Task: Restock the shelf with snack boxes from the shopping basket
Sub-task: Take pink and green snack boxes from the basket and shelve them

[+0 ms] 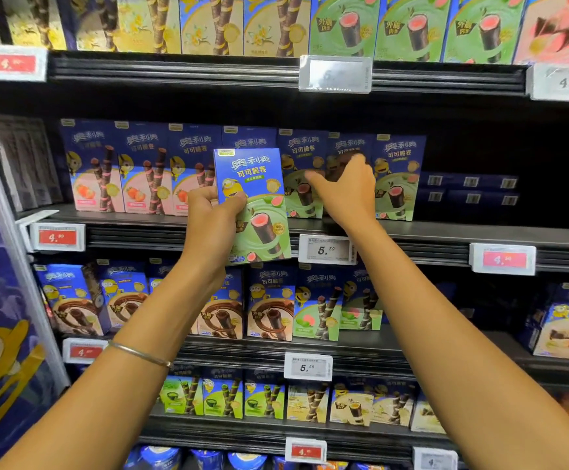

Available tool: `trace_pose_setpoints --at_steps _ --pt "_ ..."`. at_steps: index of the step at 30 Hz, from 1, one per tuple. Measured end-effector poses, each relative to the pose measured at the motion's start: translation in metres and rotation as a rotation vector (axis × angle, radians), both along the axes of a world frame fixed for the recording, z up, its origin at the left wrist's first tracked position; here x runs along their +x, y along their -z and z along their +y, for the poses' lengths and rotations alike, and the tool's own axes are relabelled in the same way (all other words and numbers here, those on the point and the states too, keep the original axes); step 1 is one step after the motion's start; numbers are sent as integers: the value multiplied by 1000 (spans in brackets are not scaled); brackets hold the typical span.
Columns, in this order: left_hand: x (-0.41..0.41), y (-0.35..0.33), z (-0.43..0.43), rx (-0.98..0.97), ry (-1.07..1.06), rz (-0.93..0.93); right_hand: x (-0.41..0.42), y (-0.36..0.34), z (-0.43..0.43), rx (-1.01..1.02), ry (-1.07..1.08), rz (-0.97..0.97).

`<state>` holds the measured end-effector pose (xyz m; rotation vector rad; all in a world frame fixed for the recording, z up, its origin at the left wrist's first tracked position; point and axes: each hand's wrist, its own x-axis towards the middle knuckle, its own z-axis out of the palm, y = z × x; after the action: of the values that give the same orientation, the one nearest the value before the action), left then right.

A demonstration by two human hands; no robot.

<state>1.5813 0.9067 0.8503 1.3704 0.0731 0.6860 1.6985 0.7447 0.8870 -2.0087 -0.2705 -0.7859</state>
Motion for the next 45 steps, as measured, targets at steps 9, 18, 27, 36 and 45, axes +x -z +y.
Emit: trace_pose_setpoints --at_steps 9,18,27,36,45 --pt "22 -13 -38 -17 125 -104 -70 11 -31 97 -534 151" --pt "64 -44 -55 837 -128 -203 -41 3 -95 181 -202 10" --pt "84 -94 -55 1751 -539 -61 -1 14 -100 88 37 8" --pt "89 -98 -48 1813 -551 8 9 11 -80 -99 197 -7" --pt "90 -97 -44 1790 -538 -10 17 7 -63 -88 183 31"
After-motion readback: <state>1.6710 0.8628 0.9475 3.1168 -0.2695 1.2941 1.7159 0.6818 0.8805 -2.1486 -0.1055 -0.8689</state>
